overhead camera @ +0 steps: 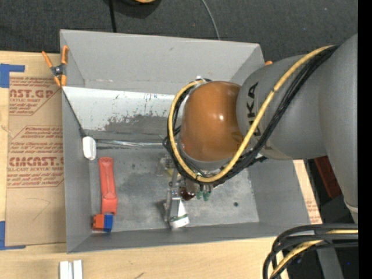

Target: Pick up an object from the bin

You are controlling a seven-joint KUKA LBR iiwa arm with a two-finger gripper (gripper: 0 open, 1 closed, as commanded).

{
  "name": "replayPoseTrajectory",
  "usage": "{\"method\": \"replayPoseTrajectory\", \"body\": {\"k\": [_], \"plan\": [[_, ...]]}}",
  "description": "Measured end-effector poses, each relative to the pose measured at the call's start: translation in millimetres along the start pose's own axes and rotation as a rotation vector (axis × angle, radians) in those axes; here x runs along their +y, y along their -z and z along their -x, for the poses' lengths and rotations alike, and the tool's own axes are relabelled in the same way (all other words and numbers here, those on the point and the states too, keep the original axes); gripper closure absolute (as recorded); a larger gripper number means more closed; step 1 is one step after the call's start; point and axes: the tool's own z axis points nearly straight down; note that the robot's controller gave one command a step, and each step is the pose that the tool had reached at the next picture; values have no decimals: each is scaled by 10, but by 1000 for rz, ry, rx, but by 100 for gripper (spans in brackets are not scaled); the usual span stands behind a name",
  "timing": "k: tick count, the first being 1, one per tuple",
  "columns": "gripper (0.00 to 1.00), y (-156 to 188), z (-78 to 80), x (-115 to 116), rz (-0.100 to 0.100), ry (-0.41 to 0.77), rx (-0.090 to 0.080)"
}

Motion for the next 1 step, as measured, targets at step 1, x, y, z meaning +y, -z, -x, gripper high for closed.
{"method": "replayPoseTrajectory", "body": {"k": [1], "plan": [[0, 45, 16, -5, 1, -1, -7]]}}
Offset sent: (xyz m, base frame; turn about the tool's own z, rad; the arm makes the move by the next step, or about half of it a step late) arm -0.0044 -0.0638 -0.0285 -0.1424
